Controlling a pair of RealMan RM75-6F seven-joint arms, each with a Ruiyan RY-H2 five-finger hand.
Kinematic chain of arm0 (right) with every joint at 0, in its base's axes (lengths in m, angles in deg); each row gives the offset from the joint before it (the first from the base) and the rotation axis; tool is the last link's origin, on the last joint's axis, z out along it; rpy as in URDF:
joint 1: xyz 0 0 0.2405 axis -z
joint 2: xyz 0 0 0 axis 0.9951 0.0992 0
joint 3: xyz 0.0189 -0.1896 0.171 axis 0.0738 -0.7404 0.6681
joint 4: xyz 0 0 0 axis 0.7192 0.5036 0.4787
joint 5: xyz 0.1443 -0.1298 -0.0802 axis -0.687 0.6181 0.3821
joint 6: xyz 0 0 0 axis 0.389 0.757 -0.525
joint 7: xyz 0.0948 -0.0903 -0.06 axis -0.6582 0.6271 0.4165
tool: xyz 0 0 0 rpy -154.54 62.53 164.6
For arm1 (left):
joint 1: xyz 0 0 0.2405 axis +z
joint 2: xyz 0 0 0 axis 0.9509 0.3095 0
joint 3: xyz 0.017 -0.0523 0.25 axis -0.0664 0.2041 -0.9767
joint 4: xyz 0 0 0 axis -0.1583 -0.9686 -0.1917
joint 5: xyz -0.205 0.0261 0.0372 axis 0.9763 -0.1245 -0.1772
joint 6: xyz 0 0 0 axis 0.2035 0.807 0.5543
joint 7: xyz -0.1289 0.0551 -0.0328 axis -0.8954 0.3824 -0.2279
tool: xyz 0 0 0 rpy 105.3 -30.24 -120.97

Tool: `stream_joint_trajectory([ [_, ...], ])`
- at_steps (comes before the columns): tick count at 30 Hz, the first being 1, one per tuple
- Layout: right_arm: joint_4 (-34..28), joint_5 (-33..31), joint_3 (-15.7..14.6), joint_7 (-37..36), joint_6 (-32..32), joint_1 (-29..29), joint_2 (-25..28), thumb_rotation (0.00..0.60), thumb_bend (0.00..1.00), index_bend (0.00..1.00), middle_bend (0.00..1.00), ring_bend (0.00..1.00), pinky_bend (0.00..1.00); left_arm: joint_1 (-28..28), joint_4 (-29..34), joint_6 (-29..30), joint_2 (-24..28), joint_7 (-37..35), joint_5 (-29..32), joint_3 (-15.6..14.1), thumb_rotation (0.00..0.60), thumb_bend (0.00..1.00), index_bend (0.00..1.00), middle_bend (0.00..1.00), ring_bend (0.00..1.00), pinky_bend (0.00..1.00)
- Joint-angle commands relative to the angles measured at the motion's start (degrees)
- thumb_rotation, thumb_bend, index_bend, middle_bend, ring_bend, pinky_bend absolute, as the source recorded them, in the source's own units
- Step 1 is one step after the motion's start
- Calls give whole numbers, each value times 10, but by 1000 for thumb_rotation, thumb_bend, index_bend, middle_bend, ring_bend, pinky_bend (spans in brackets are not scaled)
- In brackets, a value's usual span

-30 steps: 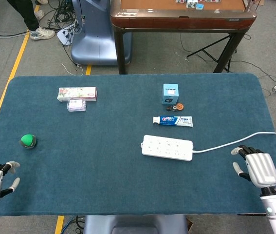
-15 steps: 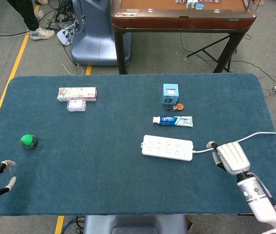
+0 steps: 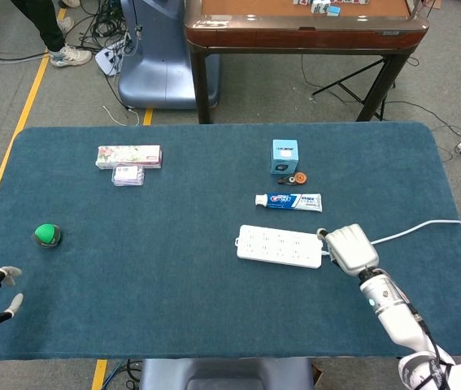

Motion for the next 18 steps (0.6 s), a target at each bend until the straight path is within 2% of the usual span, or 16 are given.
stream_joint_trajectory([
  [1,7,-20,-3,10,-13,-13,-13,600,997,359,1000,1000,1000,1,0,2,1,0,0,0,600,335,471,501,473,715],
  [18,54,-73,-25,33,-35,-50,-59,600,999,359,1000,1000,1000,4,3,7,3,3,0,2,600,335,473,501,475,715],
])
